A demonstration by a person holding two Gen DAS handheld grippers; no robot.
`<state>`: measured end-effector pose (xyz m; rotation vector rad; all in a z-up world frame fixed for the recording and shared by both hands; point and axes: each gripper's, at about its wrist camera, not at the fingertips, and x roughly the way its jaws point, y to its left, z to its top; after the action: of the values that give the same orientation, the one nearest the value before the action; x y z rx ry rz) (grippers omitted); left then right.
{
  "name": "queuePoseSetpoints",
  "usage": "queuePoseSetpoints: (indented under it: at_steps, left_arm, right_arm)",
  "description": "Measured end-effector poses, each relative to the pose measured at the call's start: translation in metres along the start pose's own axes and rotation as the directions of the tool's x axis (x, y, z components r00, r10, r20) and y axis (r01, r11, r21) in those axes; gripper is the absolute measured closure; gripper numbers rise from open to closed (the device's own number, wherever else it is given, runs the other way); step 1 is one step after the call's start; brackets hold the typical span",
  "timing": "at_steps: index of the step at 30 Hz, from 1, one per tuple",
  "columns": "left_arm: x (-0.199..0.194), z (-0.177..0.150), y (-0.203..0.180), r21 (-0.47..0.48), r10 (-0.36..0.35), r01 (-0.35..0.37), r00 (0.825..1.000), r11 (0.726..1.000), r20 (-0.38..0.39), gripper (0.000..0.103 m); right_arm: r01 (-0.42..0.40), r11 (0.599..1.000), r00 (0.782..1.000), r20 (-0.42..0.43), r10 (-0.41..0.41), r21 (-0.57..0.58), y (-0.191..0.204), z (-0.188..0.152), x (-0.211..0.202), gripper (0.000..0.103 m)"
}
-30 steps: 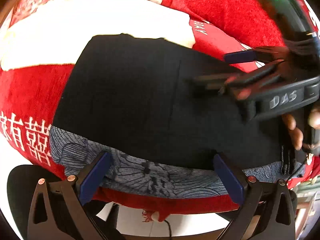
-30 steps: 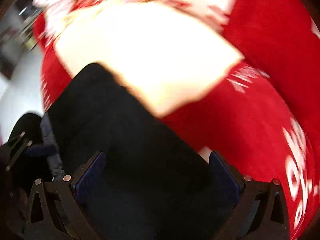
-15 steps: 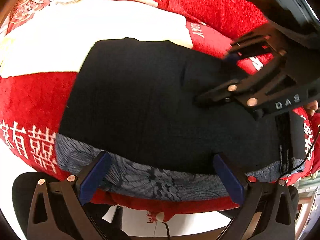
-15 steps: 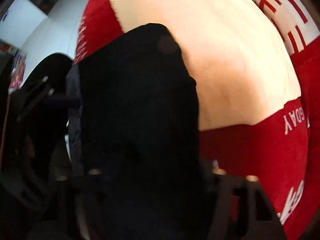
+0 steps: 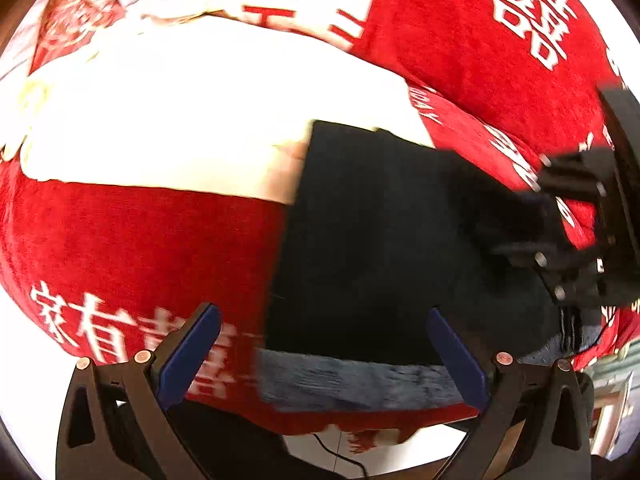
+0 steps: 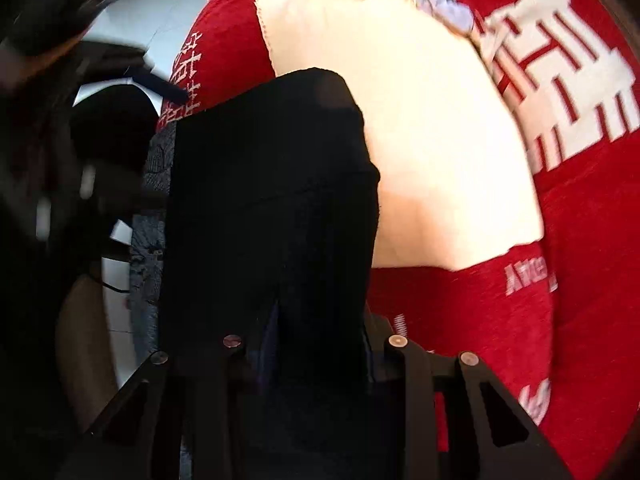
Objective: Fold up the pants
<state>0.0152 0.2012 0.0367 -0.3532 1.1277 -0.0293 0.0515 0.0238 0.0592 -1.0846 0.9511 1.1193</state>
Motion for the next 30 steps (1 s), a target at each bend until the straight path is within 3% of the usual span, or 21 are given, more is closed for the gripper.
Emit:
queuePoseSetpoints:
  at_steps: [6, 9, 12, 13, 16, 18, 20, 22, 23, 24, 26, 27, 29, 30]
  left_arm:
    - [0.005, 0.007, 0.025, -0.061, -0.022, 0.021, 1.000, 0.998, -0.008, 0.000]
    - [0.008, 0.003, 0.022, -0.044, -0.042, 0.041, 0.999, 0.998, -0.012, 0.000]
    - [0.006, 0.003, 0.014, 0.001, -0.127, 0.127, 0.992, 0.992, 0.007, 0.000]
    - [0.005, 0.005, 0.011, 0.027, -0.159, 0.159, 0.987, 0.987, 0.015, 0.000]
    - [0.012, 0.012, 0.002, 0.120, -0.267, 0.265, 0.964, 0.957, -0.003, 0.000]
    - [0.026, 0.020, 0.001, 0.155, -0.217, 0.223, 0.975, 0.963, -0.051, 0.000]
    - [0.032, 0.025, 0.002, 0.172, -0.181, 0.190, 0.981, 0.967, -0.068, 0.000]
    - [0.031, 0.024, 0.004, 0.170, -0.180, 0.189, 0.981, 0.967, -0.071, 0.000]
    - [0.030, 0.023, 0.004, 0.169, -0.180, 0.190, 0.981, 0.967, -0.069, 0.000]
    - [0.029, 0.022, 0.005, 0.167, -0.180, 0.189, 0.981, 0.968, -0.068, 0.000]
    - [0.031, 0.017, 0.007, 0.156, -0.178, 0.189, 0.981, 0.970, -0.079, 0.000]
    - [0.033, 0.013, 0.008, 0.151, -0.178, 0.189, 0.980, 0.970, -0.088, 0.000]
    - [0.033, 0.009, 0.007, 0.153, -0.177, 0.190, 0.980, 0.970, -0.092, 0.000]
    - [0.031, 0.012, 0.004, 0.153, -0.180, 0.192, 0.980, 0.969, -0.090, 0.000]
  right_arm:
    - [0.038, 0.999, 0.999, -0.004, -0.038, -0.002, -0.001, 0.003, 0.008, 0.064]
    - [0.050, 0.999, 0.997, 0.057, -0.051, 0.007, -0.004, 0.005, -0.004, 0.076]
    - [0.084, 0.996, 0.985, 0.150, -0.084, 0.011, 0.000, -0.006, -0.034, 0.088]
    - [0.124, 0.992, 0.978, 0.170, -0.123, 0.000, 0.004, -0.009, -0.041, 0.097]
    - [0.133, 0.991, 0.970, 0.207, -0.130, 0.003, 0.007, -0.011, -0.052, 0.102]
    - [0.114, 0.993, 0.975, 0.192, -0.111, -0.005, 0.007, -0.008, -0.047, 0.102]
    - [0.037, 0.999, 0.990, 0.135, -0.042, 0.039, -0.005, -0.005, -0.030, 0.096]
    - [-0.058, 0.993, 0.993, 0.109, 0.046, 0.107, -0.020, -0.004, -0.016, 0.061]
    - [-0.097, 0.988, 0.989, 0.122, 0.082, 0.122, -0.028, -0.004, -0.011, 0.029]
    - [-0.104, 0.988, 0.987, 0.137, 0.088, 0.117, -0.035, -0.006, -0.005, 0.015]
    - [-0.125, 0.984, 0.988, 0.111, 0.111, 0.129, -0.046, -0.004, 0.012, 0.015]
    - [-0.177, 0.972, 0.983, 0.082, 0.166, 0.157, -0.054, -0.001, 0.025, 0.015]
    - [-0.325, 0.925, 0.944, 0.019, 0.328, 0.198, -0.060, 0.003, 0.049, 0.020]
    - [-0.351, 0.916, 0.932, -0.021, 0.361, 0.195, -0.057, 0.006, 0.060, 0.018]
